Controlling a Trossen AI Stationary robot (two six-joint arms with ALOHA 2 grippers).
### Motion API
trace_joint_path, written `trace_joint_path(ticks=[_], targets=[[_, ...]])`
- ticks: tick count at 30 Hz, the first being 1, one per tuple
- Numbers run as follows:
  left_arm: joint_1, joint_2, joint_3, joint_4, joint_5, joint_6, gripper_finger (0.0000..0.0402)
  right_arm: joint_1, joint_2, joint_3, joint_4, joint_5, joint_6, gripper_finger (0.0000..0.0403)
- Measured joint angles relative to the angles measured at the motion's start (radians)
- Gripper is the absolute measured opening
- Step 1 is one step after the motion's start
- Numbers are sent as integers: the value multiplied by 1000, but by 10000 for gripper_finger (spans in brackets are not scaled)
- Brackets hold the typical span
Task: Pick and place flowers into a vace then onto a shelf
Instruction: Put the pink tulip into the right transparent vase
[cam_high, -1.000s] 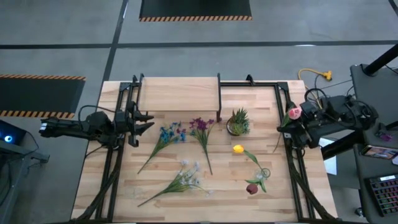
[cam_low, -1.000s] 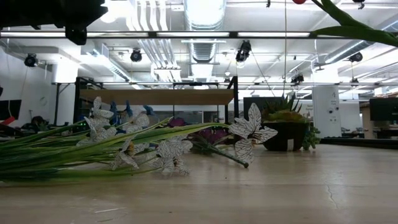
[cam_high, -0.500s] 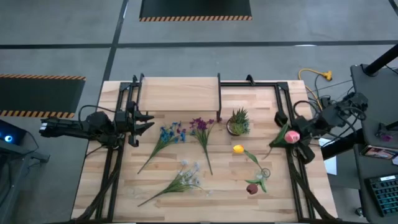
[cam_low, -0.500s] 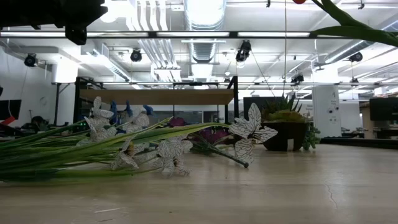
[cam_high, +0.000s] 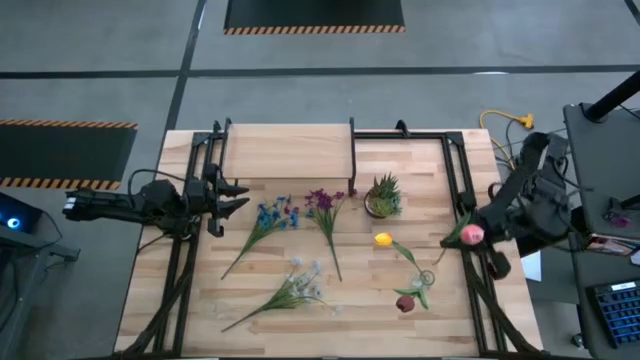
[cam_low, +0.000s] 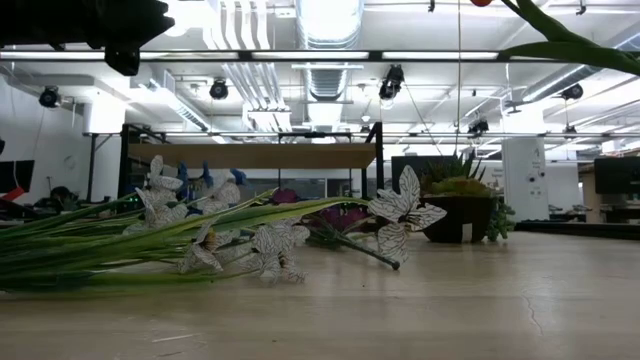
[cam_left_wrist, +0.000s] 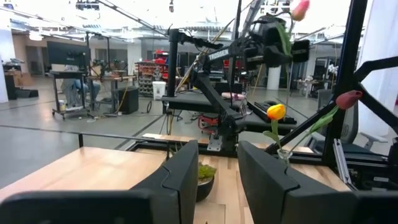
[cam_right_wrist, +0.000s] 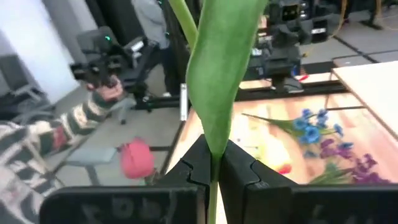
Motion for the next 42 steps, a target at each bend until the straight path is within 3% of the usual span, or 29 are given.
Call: trace_joint_path(ticks=[4,12,22,30,42], targets=[[0,0,0,-1,0,0,97,78,23,6,-42,150,38,8],[0,2,0,-1,0,0,97,191,38,5,-219,279,285,8],[0,2,0,-1,0,0,97,245,157,-23,-237,382,361,8],[0,2,0,0,0,0,97,247,180,-124,-230,402,550,8],[0,2,0,-22,0,-1,97,262,239,-143,-223,460,623,8]])
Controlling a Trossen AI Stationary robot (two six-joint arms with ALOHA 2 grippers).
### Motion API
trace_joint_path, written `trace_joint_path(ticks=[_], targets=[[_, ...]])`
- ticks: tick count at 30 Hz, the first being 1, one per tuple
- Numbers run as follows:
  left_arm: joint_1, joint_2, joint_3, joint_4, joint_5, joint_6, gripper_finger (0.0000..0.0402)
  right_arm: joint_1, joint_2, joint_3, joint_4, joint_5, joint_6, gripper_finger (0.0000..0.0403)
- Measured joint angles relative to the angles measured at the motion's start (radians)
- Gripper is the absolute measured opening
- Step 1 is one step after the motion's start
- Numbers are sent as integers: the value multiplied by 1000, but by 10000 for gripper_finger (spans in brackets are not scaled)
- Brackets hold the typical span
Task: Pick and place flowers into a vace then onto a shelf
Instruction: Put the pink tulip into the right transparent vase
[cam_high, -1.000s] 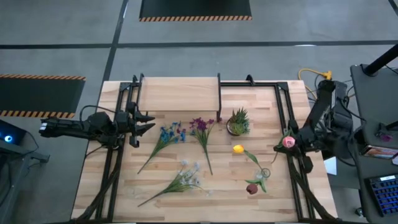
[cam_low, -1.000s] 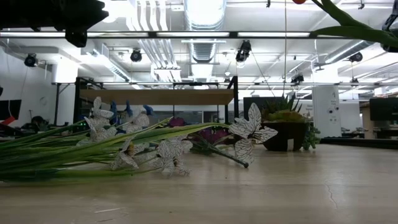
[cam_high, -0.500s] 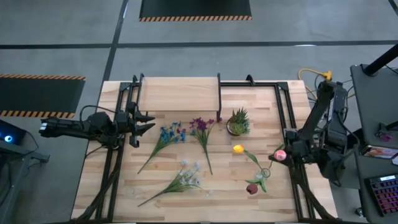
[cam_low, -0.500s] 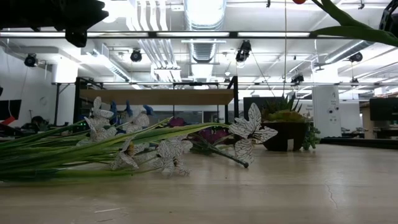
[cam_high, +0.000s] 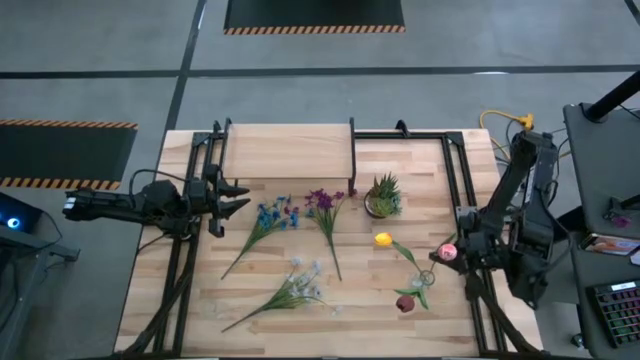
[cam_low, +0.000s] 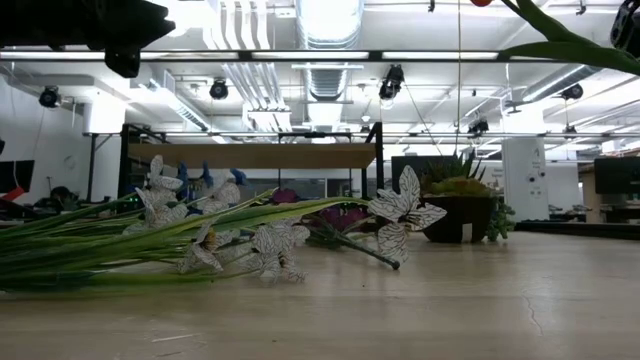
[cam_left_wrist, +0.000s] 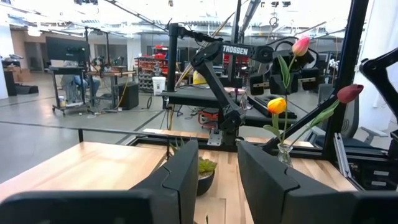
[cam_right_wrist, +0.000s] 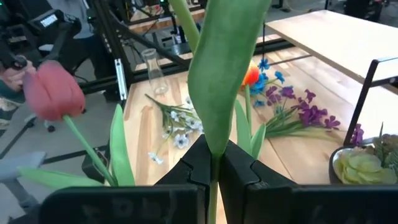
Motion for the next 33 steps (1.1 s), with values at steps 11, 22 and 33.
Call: trace_joint_path(ticks=[11,22,33], targets=[[0,0,0,0,0,0,97,-1,122,-8,-7,4,100,9],[0,0,0,0,0,-26,97,0,177,-98,-11,22,247,9],[0,4,0,-1,0,-26,97,0,181,-181,-5,-8,352,9]])
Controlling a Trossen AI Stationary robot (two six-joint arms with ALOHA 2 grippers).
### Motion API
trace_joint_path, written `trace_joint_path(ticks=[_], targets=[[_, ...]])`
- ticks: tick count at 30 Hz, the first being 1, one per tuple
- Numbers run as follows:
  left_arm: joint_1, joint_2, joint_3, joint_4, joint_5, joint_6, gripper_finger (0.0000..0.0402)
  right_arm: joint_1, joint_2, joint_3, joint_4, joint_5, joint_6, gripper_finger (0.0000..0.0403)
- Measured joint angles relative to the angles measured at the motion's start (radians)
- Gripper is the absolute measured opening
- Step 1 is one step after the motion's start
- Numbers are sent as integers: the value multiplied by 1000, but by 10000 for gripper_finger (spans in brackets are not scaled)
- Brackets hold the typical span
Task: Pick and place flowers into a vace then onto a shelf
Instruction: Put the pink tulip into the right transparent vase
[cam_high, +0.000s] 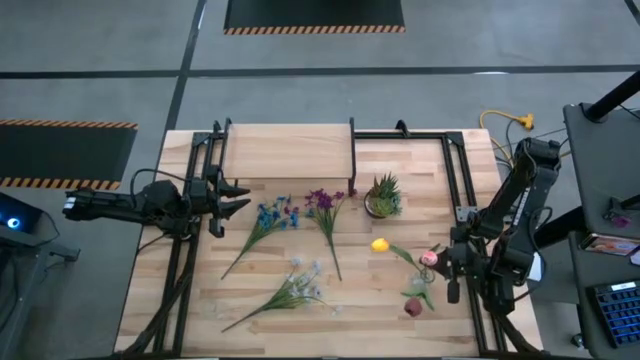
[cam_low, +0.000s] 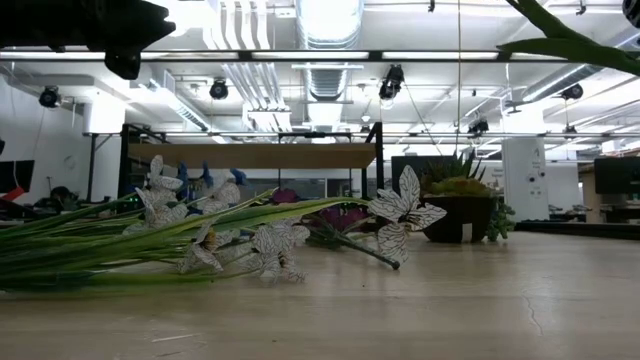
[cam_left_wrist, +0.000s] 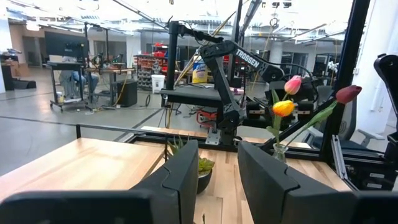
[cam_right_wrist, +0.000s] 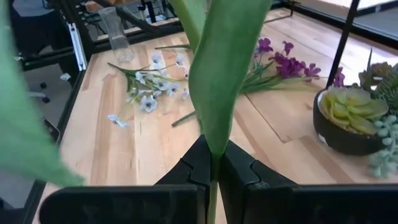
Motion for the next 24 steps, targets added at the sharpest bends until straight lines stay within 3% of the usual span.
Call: trace_joint_path(ticks=[14,24], targets=[[0,0,0,0,0,0,97,0,-1,-2,5,-7,14,13],[0,0,0,0,0,0,97,0,-8,4,3,-96,74,77]])
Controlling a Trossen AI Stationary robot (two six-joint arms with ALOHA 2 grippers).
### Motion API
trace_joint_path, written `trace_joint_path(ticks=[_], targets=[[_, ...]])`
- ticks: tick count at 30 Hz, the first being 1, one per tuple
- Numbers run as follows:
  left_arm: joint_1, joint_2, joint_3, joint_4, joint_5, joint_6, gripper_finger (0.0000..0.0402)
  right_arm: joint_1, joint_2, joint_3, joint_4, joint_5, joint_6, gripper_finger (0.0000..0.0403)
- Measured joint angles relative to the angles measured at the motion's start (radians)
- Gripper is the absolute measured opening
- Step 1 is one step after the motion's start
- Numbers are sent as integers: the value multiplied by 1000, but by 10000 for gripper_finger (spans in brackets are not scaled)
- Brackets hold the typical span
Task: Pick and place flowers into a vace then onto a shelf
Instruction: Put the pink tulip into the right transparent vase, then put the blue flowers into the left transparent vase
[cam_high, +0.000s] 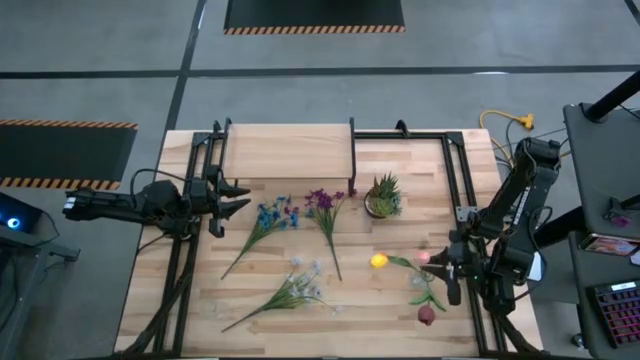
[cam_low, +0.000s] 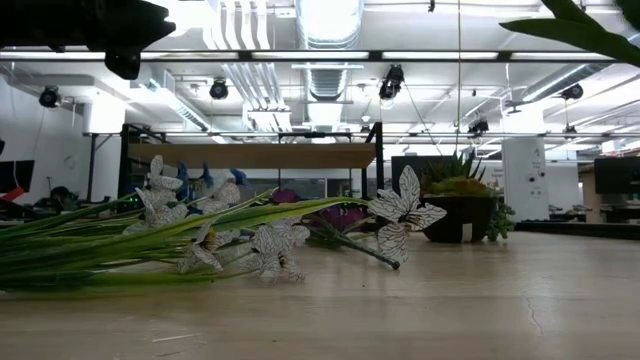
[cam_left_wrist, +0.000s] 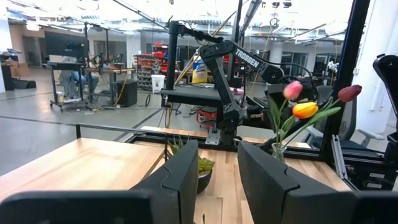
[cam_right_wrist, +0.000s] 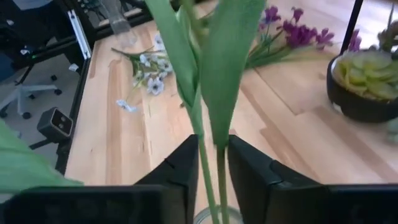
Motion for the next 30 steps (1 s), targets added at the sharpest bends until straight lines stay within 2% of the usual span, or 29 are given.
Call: trace_joint_path(ticks=[7,12,20,30], targets=[[0,0,0,0,0,0,97,0,-10,46,-9,-92,-63,137],[0,0,0,0,0,0,97,1,-41,109,-33,-168,-159,154],[0,0,0,0,0,0,97,15,-107,200,-193,-225,-260,143],[0,0,0,0,0,0,97,35,-237,295,-212,-215,-645,116]])
